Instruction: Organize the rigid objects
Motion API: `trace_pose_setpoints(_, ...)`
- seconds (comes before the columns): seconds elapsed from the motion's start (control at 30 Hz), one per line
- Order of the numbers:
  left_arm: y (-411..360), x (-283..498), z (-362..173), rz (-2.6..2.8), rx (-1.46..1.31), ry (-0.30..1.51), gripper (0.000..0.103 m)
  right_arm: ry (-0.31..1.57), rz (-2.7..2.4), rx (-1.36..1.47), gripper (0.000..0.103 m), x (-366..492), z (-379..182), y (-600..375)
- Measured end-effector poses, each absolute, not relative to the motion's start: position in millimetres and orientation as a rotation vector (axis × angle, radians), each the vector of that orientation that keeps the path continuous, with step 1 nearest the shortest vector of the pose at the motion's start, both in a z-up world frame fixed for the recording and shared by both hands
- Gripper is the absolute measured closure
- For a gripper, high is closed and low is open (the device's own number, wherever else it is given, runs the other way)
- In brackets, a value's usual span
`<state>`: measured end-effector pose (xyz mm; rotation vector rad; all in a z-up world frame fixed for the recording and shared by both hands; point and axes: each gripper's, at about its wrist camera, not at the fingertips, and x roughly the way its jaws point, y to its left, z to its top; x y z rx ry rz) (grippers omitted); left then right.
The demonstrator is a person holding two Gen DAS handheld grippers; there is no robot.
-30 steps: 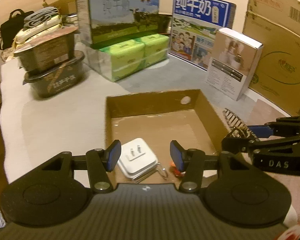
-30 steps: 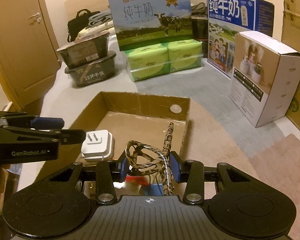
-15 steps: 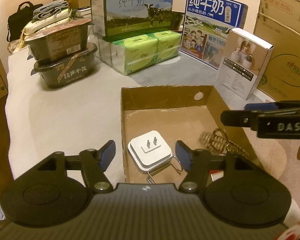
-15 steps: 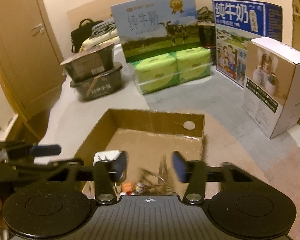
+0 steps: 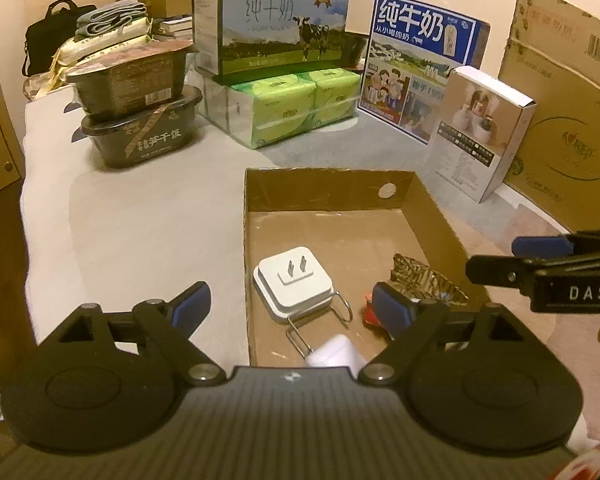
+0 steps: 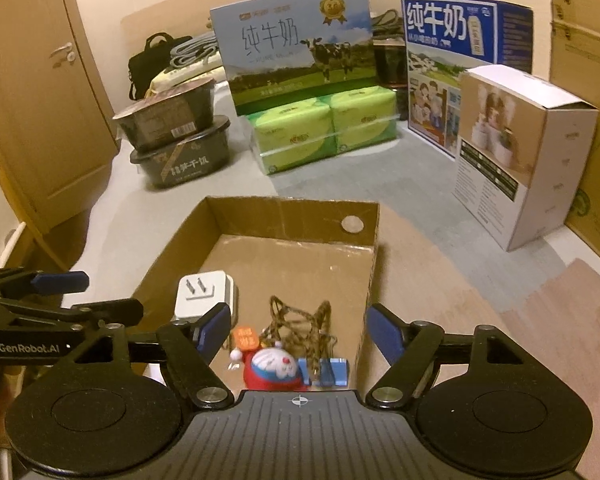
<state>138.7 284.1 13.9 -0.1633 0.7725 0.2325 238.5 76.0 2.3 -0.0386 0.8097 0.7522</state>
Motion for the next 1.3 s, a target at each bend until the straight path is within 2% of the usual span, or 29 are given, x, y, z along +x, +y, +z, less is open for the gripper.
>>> trace_pose_setpoints(0.3, 268.1, 95.1, 26.7, 0.252, -0.172, 0.742, 0.000, 0.817, 0.724, -0.028, 0.015, 198.2, 13.5, 47.0)
trace_pose_setpoints(0.57, 248.6, 54.2, 40.2, 0.268, -0.165, 0.721, 0.000, 0.813, 0.709, -0.043, 0.011, 156.6, 22.4, 27.9)
trace_pose_setpoints(0.87, 224.1, 12.4, 44.3, 0.284, -0.154, 0.746, 0.001, 0.788, 0.674, -0.032, 0.010, 114.1, 30.9, 0.5)
trace_pose_setpoints(1.3, 191.0, -22.1, 34.7, 0.302, -0.169, 0.774, 0.002, 0.845, 0.663, -0.021, 0.010, 81.6, 16.8, -28.5)
